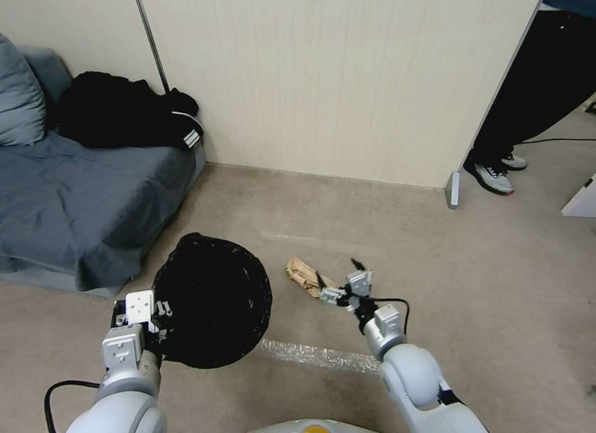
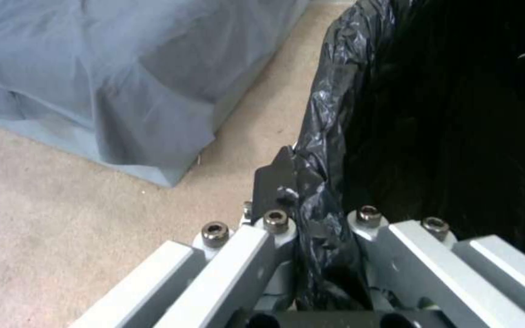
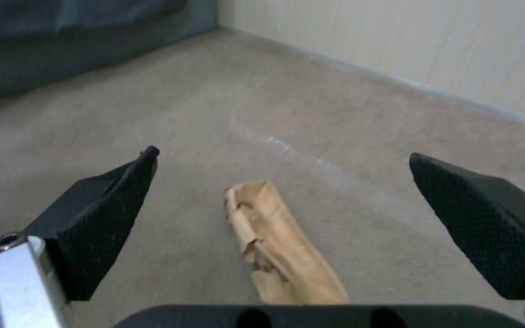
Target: Pick up the trash bin, then pick up the garbage from the floor and place it into the trash bin.
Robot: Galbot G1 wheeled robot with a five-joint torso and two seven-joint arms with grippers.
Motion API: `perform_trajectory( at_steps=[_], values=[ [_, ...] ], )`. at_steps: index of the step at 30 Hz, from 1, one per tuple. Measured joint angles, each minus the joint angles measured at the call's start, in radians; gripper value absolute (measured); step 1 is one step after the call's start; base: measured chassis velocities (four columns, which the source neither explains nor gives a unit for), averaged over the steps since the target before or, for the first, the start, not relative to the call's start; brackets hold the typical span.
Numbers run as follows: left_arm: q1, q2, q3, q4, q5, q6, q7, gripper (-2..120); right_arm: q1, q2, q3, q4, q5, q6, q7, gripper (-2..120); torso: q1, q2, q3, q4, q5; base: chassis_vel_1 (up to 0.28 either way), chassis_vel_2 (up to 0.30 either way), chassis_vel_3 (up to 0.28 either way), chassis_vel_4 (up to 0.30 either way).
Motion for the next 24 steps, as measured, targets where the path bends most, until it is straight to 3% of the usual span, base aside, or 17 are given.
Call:
perform_trajectory(
  at_steps=[9,24],
  values=[
    [0.007,-0.005,0.001,0.004,0.003,-0.001,0.0,1,0.133,0.007,-0.084,-0.198,-0.026,0.007,-0.034,100,0.0,0.0,0.0,0.0001,0.0002,0.0,0.0,0.0,0.0],
    [0.027,-0.015,0.005,0.004,0.021,-0.011,0.001,1,0.26,0.023,-0.145,-0.396,-0.115,0.056,-0.067,100,0.0,0.0,0.0,0.0001,0.0002,0.0,0.0,0.0,0.0]
  ],
)
